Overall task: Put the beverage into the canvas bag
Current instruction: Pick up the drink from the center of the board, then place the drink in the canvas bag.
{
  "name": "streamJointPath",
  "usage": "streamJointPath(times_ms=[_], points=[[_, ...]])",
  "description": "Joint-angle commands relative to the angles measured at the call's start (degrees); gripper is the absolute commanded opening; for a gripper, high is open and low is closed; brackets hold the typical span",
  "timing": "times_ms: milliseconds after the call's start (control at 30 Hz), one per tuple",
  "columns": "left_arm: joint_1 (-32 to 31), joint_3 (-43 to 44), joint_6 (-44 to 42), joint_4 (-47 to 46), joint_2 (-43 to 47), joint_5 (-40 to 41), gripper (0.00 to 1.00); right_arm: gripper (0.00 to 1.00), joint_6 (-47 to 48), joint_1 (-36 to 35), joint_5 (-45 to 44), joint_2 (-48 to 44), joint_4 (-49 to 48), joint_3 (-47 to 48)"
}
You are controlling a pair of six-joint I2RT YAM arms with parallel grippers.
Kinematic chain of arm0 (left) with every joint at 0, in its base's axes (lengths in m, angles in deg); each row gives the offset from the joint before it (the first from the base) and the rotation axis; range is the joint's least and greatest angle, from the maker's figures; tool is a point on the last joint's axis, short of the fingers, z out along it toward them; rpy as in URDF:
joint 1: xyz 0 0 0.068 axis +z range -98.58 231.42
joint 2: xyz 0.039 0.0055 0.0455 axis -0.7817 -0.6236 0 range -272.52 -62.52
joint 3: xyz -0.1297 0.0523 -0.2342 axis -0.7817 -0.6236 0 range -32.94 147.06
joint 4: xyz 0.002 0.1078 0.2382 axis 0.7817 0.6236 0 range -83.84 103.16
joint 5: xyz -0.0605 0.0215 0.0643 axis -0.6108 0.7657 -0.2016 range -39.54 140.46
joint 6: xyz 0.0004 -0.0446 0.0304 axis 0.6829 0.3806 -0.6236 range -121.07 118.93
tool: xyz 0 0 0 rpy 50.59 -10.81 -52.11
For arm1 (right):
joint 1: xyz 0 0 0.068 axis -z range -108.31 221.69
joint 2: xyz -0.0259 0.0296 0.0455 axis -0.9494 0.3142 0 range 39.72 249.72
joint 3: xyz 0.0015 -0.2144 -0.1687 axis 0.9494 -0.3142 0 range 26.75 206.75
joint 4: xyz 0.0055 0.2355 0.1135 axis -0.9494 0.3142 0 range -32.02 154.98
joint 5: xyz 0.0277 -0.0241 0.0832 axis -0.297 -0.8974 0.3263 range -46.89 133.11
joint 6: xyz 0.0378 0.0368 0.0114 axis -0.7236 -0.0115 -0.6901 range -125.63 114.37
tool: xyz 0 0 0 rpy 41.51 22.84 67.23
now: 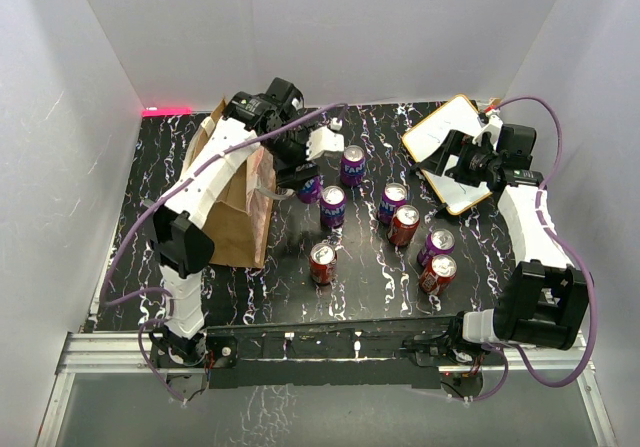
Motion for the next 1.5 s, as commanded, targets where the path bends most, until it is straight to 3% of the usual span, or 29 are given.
streamJointPath(times_ms=[0,267,400,567,867,1167,1467], points=[[-0.28,5.23,6.62,2.72,6.49,-4.66,0.0,0.93,-0.59,0.38,0.61,0.79,-3.12,2.99],[0.22,-4.03,17.78,-19.41,22.18,3.82,0.0,0.92,-0.47,0.38,1.92,2.3,-2.73,5.34],[2.6,0.01,21.78,-18.82,23.08,7.05,0.0,0.9,-0.92,-0.21,5.42,4.13,-3.02,8.29],[8.5,-0.84,25.43,-19.06,25.56,8.92,0.0,0.89,0.32,-3.53,6.31,7.09,-3.65,13.82],[19.95,-9.06,29.46,-17.69,29.02,9.72,0.0,0.9,2.3,-18.79,5.82,11.6,-7.74,23.59],[21.58,-12.07,32.56,-16.05,26.86,12.42,0.0,0.82,-7.13,-35.15,4.81,24.02,-13.3,35.4],[21.58,-15.35,37.34,-18.57,24.84,17.2,0.0,0.75,-13.94,-44.03,0.64,37.66,-13.81,48.66]])
